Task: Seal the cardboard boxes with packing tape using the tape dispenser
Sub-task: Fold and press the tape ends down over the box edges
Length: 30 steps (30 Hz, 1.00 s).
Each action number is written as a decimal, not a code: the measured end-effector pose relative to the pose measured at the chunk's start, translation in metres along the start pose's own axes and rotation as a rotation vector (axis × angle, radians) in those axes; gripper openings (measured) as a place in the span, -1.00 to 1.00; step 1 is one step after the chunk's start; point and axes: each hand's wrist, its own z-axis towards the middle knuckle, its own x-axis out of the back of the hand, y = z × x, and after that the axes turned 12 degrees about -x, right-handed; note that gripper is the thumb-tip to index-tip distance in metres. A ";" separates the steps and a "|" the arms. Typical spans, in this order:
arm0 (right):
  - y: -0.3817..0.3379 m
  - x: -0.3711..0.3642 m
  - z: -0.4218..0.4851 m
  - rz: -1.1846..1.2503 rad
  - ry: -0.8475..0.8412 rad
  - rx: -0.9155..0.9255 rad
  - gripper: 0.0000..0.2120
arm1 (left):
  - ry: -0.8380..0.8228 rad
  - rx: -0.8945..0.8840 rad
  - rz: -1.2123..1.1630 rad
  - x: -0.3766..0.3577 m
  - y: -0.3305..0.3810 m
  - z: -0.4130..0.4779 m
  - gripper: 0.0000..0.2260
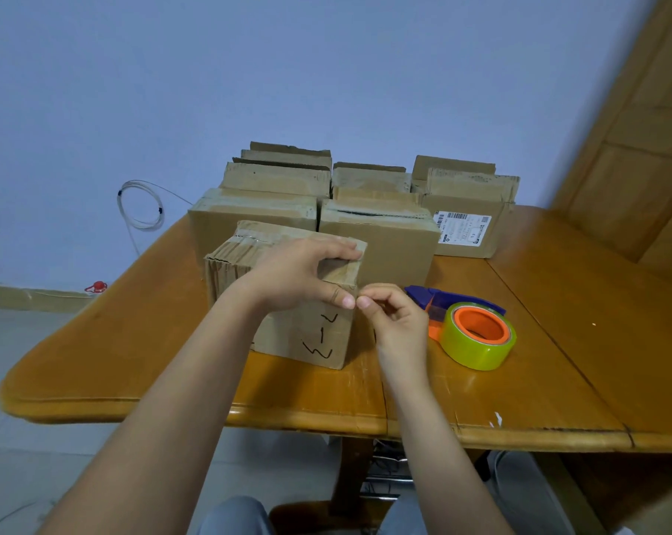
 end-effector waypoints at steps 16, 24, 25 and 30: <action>-0.037 0.013 0.076 -0.320 -0.308 -0.076 -0.20 | -0.028 -0.001 0.030 0.004 0.006 -0.001 -0.20; -0.011 0.031 0.057 -0.345 -0.464 0.001 -0.32 | -0.054 -0.006 0.050 0.005 0.009 -0.001 -0.16; -0.010 0.028 0.059 -0.375 -0.439 0.020 -0.30 | -0.052 -0.002 0.050 0.006 0.010 -0.001 -0.17; -0.017 0.016 0.072 -0.474 -0.300 0.063 -0.47 | -0.041 0.020 0.079 0.003 0.008 0.001 -0.28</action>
